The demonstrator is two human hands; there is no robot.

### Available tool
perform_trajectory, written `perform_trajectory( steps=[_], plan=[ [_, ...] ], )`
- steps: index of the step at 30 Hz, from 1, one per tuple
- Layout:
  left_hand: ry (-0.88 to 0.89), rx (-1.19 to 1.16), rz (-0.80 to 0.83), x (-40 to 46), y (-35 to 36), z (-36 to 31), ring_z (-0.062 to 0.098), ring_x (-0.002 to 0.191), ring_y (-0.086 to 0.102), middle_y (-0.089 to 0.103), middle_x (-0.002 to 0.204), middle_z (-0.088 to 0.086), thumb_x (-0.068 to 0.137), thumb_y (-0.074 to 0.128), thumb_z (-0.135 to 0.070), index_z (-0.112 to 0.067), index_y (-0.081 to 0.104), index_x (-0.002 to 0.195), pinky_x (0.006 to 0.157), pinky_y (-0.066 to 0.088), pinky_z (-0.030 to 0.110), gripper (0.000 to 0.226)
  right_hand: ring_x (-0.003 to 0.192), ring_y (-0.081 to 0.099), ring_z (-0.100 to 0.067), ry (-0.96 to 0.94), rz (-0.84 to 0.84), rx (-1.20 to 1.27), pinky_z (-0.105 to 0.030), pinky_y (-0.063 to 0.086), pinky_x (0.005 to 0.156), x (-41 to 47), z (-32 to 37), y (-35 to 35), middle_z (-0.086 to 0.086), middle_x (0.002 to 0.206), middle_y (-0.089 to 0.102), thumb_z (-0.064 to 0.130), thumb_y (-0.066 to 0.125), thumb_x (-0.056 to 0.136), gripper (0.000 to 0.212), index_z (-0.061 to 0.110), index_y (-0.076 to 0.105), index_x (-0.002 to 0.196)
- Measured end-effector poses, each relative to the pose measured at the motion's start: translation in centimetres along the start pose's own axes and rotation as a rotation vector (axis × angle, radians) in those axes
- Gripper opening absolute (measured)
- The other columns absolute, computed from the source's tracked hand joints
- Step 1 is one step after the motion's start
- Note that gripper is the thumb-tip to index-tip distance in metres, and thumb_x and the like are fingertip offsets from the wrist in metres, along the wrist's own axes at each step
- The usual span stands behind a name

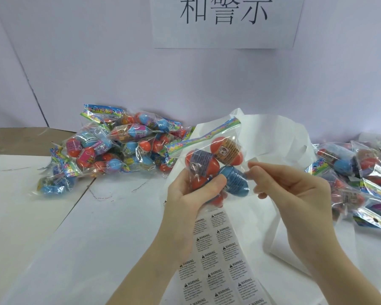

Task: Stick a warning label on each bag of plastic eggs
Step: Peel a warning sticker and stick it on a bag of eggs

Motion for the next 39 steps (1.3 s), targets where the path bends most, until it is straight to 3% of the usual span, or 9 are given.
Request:
perform_trajectory(
  steps=[6,14,19,23,26,30,32,35,39],
  plan=[
    [0.012,0.019,0.023,-0.1,0.1,-0.6,0.009,0.057,0.060,0.070,0.073,0.000,0.067,0.064,-0.019,-0.023,0.071,0.072,0.052,0.046,0.016,0.010,0.054,0.060,-0.001,-0.042,0.089,-0.072,-0.012,0.048,0.057,0.1,0.5,0.1,0.011,0.063,0.071,0.034,0.068,0.055,0.021,0.044,0.074,0.073],
    [0.073,0.085,0.022,0.0,-0.2,-1.0,0.009,0.059,0.057,0.066,0.070,-0.002,0.065,0.065,-0.018,-0.027,0.071,0.069,0.051,0.045,0.016,0.012,0.044,0.054,-0.006,0.079,0.155,-0.003,-0.014,0.047,0.051,0.7,0.0,-0.2,0.001,0.057,0.070,0.022,0.071,0.049,0.025,0.032,0.075,0.072],
    [0.071,0.099,0.026,0.0,-0.1,-1.0,0.007,0.053,0.057,0.067,0.067,-0.004,0.065,0.064,-0.018,-0.027,0.071,0.065,0.050,0.045,0.016,0.012,0.048,0.056,-0.005,-0.115,0.128,-0.277,-0.013,0.048,0.057,0.5,0.4,-0.3,0.016,0.062,0.069,0.026,0.067,0.064,0.021,0.044,0.072,0.073],
    [0.062,0.105,0.023,0.0,-0.2,-1.1,0.006,0.051,0.057,0.067,0.064,-0.005,0.065,0.063,-0.018,-0.028,0.071,0.062,0.048,0.044,0.016,0.013,0.052,0.056,-0.004,-0.231,0.127,-0.434,-0.016,0.049,0.060,0.4,0.4,-0.4,0.022,0.063,0.066,0.003,0.070,0.076,0.040,0.043,0.065,0.077],
    [0.054,0.085,0.031,0.0,-0.2,-1.1,0.008,0.049,0.057,0.068,0.064,-0.003,0.065,0.063,-0.017,-0.028,0.071,0.062,0.046,0.044,0.015,0.014,0.053,0.054,0.001,-0.309,0.105,-0.447,-0.009,0.045,0.059,0.2,0.7,-0.3,0.025,0.064,0.065,0.015,0.072,0.077,0.029,0.042,0.063,0.080],
    [0.048,0.058,0.037,0.0,-0.1,-1.2,0.009,0.047,0.057,0.068,0.063,-0.001,0.066,0.063,-0.016,-0.027,0.072,0.063,0.045,0.043,0.015,0.015,0.058,0.052,0.010,-0.469,0.059,-0.557,-0.006,0.042,0.060,-0.2,1.4,0.0,0.019,0.062,0.064,0.014,0.067,0.076,0.022,0.032,0.063,0.087],
    [0.049,0.053,0.036,0.0,-0.1,-1.2,0.009,0.048,0.057,0.068,0.063,-0.001,0.066,0.063,-0.016,-0.027,0.072,0.063,0.045,0.043,0.015,0.014,0.064,0.055,0.004,-0.572,0.054,-0.633,-0.007,0.043,0.061,-0.6,1.7,0.2,0.018,0.064,0.061,0.018,0.064,0.080,0.010,0.019,0.068,0.089],
    [0.052,0.047,0.032,0.0,-0.2,-1.3,0.008,0.047,0.057,0.067,0.062,-0.002,0.065,0.063,-0.016,-0.027,0.072,0.063,0.045,0.042,0.015,0.014,0.067,0.056,-0.012,-0.677,0.025,-0.738,-0.016,0.045,0.062,-0.8,1.8,0.3,0.003,0.066,0.063,0.016,0.055,0.084,0.023,0.001,0.072,0.082],
    [0.051,0.045,0.015,0.1,-0.3,-1.2,0.009,0.048,0.058,0.068,0.063,-0.001,0.064,0.064,-0.016,-0.025,0.072,0.062,0.044,0.042,0.015,0.013,0.066,0.049,-0.013,-0.738,0.044,-0.827,-0.022,0.044,0.060,-0.8,1.8,0.3,0.003,0.067,0.061,0.018,0.052,0.087,0.027,-0.001,0.069,0.079]
  ],
)
Point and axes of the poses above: each hand's wrist, its own x-axis towards the middle knuckle, its own y-axis out of the palm, z = x × y, the point moved 6 cm from there along x, towards the middle knuckle
